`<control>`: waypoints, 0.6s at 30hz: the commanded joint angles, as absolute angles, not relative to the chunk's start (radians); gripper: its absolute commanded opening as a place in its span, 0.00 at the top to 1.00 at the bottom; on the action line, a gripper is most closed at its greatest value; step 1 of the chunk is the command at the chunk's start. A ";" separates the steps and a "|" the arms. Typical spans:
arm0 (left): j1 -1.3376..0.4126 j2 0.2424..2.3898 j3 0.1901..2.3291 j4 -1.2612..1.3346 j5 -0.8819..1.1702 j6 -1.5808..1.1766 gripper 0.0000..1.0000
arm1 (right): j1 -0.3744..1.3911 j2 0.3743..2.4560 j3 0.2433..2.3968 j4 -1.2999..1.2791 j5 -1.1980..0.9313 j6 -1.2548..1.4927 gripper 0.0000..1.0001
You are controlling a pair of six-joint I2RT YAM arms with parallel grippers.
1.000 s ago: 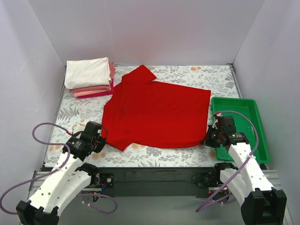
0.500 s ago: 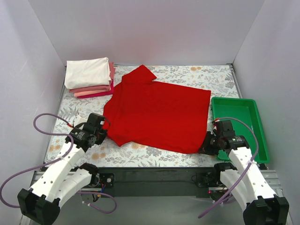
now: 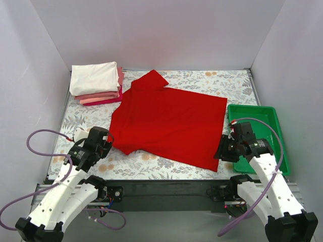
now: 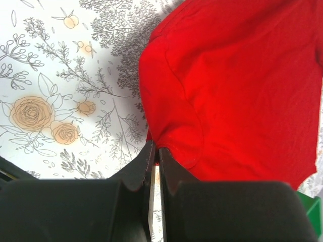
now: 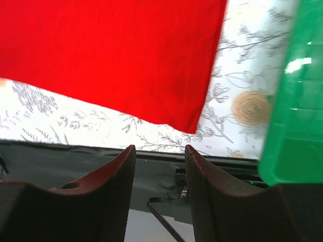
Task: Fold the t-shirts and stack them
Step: Fold the tshirt
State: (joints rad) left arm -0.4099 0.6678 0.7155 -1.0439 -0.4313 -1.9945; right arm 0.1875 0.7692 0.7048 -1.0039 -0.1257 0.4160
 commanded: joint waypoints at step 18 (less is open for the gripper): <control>-0.414 0.699 0.658 -1.045 -0.436 -2.189 1.00 | 0.611 1.097 0.552 -0.772 0.123 0.548 0.51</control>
State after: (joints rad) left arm -0.4099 0.7113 0.6628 -1.0290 -0.4103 -1.9945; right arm 0.6037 1.0744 0.5735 -0.8162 0.1066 0.5446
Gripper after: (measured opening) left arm 0.020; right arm 0.491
